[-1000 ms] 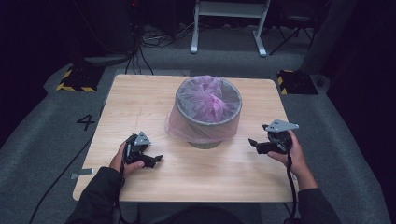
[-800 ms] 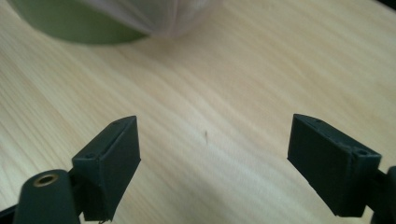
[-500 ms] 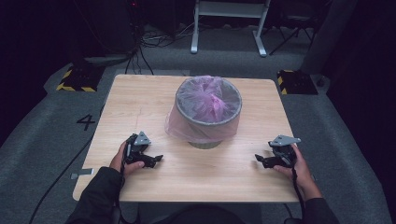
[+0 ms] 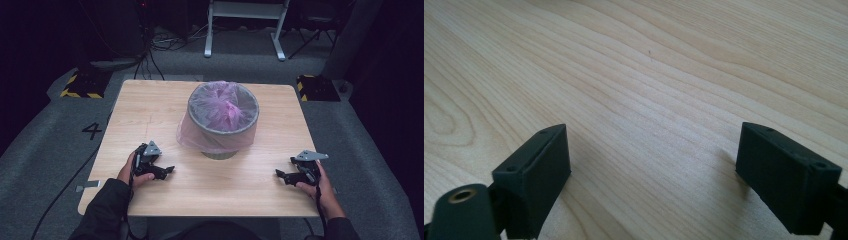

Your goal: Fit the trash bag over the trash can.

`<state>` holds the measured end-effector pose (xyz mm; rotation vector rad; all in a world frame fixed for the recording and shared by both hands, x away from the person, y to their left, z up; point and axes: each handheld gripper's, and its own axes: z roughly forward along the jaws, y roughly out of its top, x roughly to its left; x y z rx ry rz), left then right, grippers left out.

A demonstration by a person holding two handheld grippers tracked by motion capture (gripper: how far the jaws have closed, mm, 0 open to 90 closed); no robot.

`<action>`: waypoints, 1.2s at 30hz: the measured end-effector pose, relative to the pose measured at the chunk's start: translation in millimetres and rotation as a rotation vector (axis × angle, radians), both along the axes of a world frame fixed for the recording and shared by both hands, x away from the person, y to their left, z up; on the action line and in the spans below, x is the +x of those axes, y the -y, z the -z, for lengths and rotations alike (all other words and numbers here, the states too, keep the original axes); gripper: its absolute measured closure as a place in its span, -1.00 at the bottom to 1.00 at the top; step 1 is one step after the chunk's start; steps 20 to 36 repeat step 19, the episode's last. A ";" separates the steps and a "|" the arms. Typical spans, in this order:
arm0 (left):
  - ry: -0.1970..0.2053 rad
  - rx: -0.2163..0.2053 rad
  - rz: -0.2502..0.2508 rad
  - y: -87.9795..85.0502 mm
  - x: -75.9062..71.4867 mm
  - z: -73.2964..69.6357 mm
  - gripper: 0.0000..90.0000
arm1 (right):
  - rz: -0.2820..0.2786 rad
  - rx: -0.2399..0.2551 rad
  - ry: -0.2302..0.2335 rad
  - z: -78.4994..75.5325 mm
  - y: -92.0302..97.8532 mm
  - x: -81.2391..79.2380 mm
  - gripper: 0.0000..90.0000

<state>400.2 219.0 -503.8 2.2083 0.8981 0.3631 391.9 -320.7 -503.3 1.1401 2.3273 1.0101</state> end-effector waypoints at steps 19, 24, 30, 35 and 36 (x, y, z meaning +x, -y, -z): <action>0.004 0.002 0.007 0.4 1.5 0.1 -0.73 | 0.001 0.001 0.000 0.0 -0.1 0.2 -0.69; 0.004 0.002 0.007 0.4 1.5 0.1 -0.73 | 0.001 0.001 0.000 0.0 -0.1 0.2 -0.69; 0.004 0.002 0.007 0.4 1.5 0.1 -0.73 | 0.001 0.001 0.000 0.0 -0.1 0.2 -0.69; 0.004 0.002 0.007 0.4 1.5 0.1 -0.73 | 0.001 0.001 0.000 0.0 -0.1 0.2 -0.69; 0.004 0.002 0.007 0.4 1.5 0.1 -0.73 | 0.001 0.001 0.000 0.0 -0.1 0.2 -0.69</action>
